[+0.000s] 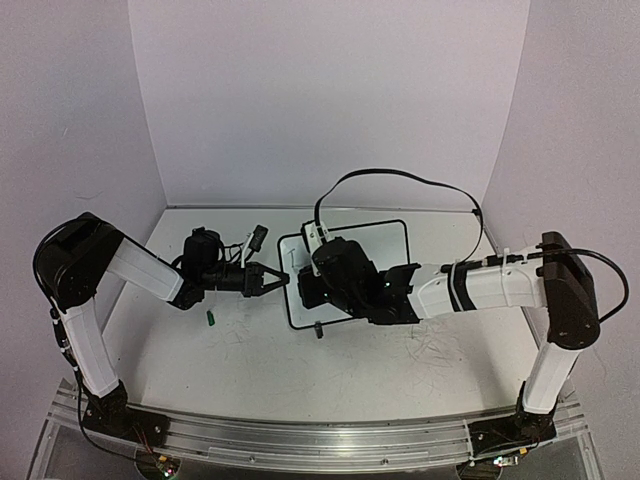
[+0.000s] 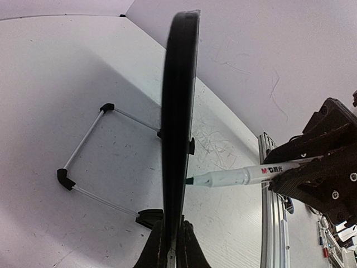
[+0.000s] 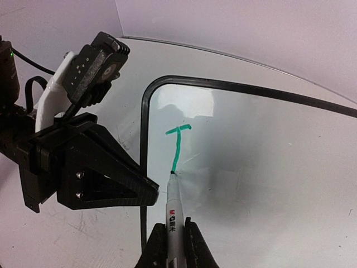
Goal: Write a sentence on the whiteboard
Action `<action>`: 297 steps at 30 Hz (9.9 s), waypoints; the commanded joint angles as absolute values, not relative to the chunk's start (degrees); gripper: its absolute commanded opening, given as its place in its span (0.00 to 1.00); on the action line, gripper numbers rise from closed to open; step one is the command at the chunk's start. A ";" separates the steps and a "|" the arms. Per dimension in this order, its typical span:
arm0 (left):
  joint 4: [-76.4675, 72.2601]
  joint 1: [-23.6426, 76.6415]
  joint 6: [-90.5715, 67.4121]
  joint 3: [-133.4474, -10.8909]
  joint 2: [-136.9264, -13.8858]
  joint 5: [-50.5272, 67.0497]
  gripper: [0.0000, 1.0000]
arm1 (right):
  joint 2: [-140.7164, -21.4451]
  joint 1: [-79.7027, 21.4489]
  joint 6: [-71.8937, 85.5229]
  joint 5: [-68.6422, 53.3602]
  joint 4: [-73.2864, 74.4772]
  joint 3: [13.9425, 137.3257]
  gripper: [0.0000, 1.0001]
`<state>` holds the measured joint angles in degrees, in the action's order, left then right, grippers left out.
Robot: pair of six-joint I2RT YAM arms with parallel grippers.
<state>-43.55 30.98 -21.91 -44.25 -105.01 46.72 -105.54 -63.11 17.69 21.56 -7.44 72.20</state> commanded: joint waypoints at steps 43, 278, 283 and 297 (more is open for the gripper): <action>-44.31 32.17 -20.66 -43.90 -102.59 47.90 0.00 | -100.99 -62.88 18.71 23.53 -9.82 70.47 0.00; -44.12 32.17 -20.37 -43.82 -102.20 48.11 0.00 | -100.19 -61.03 21.78 24.13 -9.88 65.70 0.00; -44.15 32.17 -20.37 -43.77 -102.19 48.18 0.00 | -99.52 -61.09 22.05 24.88 -9.74 65.21 0.00; -44.16 32.19 -20.32 -43.77 -102.13 48.23 0.00 | -98.81 -61.09 21.88 27.84 -9.14 65.61 0.00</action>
